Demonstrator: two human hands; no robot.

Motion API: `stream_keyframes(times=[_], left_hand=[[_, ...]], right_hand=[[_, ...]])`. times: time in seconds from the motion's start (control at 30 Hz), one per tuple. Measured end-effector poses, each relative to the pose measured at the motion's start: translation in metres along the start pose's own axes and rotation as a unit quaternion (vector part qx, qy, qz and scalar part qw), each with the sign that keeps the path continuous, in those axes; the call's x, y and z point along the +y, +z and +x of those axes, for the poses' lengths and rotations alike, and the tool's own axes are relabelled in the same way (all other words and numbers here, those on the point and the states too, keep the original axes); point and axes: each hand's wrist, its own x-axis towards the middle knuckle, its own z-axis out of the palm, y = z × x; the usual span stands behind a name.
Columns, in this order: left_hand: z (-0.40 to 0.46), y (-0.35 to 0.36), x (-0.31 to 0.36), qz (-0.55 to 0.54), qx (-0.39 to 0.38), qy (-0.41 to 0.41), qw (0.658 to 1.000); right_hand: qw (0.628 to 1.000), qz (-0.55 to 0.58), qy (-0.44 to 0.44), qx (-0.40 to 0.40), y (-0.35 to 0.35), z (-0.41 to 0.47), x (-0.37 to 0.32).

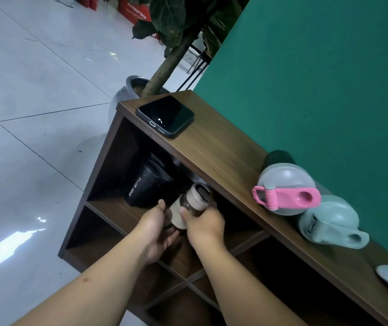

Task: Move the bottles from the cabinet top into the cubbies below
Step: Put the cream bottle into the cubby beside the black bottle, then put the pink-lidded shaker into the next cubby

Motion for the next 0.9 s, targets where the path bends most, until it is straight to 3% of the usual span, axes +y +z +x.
stream_keyframes(times=[0.13,0.2,0.3,0.37,0.4,0.5,0.6,0.73,0.9], left_hand=[[-0.009,-0.004,-0.001,0.053,-0.014,0.011,0.998],[-0.017,-0.004,0.001,0.087,-0.021,0.024,0.996],[-0.034,-0.008,0.006,0.141,-0.02,0.054,0.988],[-0.043,-0.011,0.008,0.167,-0.028,0.066,0.983],[-0.049,-0.013,0.009,0.177,-0.038,0.069,0.981],[-0.066,-0.014,0.01,0.2,-0.052,0.079,0.975],[-0.074,-0.012,0.007,0.216,-0.042,0.081,0.972],[-0.079,-0.005,0.003,0.229,-0.028,0.083,0.969],[-0.09,0.011,0.002,0.256,-0.04,0.106,0.96]], right_hand=[[0.997,0.001,-0.063,-0.038,-0.025,-0.052,-0.003],[0.989,0.006,-0.143,-0.028,-0.047,-0.083,-0.009],[0.926,-0.04,-0.327,0.183,-0.101,-0.116,-0.024],[0.884,-0.11,-0.333,0.309,-0.141,-0.12,-0.04],[0.889,-0.157,-0.289,0.318,-0.16,-0.114,-0.046],[0.913,-0.32,-0.148,0.204,-0.196,-0.079,-0.06],[0.905,-0.387,-0.133,0.118,-0.199,-0.053,-0.059],[0.889,-0.404,-0.168,0.132,-0.188,-0.033,-0.056],[0.896,-0.297,-0.27,0.188,-0.188,-0.058,-0.047]])
